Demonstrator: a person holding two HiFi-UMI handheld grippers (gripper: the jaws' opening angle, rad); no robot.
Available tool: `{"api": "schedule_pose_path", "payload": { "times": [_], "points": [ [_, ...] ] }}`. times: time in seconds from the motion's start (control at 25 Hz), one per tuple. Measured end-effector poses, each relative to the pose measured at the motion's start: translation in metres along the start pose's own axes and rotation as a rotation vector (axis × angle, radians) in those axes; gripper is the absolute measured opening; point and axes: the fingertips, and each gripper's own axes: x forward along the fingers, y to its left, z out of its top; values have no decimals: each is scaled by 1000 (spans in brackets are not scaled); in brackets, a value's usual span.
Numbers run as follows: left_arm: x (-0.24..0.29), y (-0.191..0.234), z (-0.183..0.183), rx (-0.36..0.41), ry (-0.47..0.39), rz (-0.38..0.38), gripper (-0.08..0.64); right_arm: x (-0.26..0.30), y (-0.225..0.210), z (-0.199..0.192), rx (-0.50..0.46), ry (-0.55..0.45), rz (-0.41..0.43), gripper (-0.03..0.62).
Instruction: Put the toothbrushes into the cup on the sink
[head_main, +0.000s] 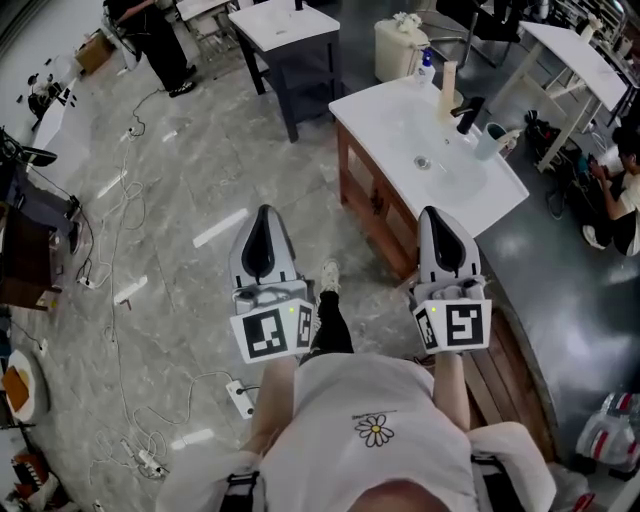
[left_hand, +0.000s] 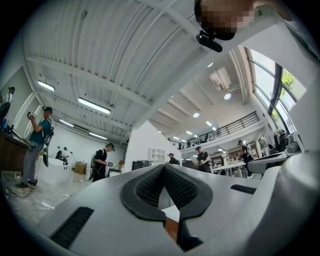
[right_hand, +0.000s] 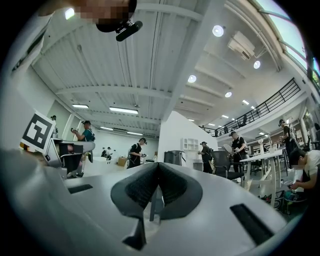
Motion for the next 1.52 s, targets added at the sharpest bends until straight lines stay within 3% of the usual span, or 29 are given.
{"api": "schedule_pose_path", "payload": {
  "times": [0.84,1.12,1.52],
  "points": [
    [339,115,-69,-16,11,-60,15,348,-50,-26,-22,-9,-43,11],
    [394,121,-89,-43,39,-83,15,388,-74,-26,-45,12,-94,11],
    [410,97,-99,-48,52,-118,15,387,-97,-41,-14,22,-118,11]
  ]
}}
